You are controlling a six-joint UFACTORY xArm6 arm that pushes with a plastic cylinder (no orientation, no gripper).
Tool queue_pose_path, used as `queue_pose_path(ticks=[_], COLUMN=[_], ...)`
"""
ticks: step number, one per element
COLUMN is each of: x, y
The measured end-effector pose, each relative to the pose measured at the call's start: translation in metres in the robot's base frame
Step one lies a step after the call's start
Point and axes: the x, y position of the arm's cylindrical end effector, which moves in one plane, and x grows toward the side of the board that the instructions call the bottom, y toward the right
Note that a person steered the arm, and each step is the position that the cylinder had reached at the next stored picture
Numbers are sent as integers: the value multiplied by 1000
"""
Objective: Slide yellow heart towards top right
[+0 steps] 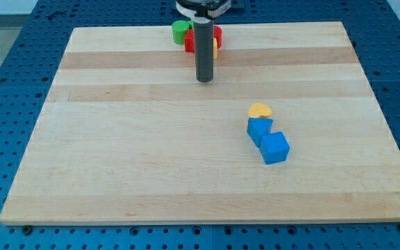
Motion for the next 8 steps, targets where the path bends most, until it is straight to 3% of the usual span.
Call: queue_pose_path(ticks=[1,3,6,8], x=[0,7,82,105], y=[0,56,27,70])
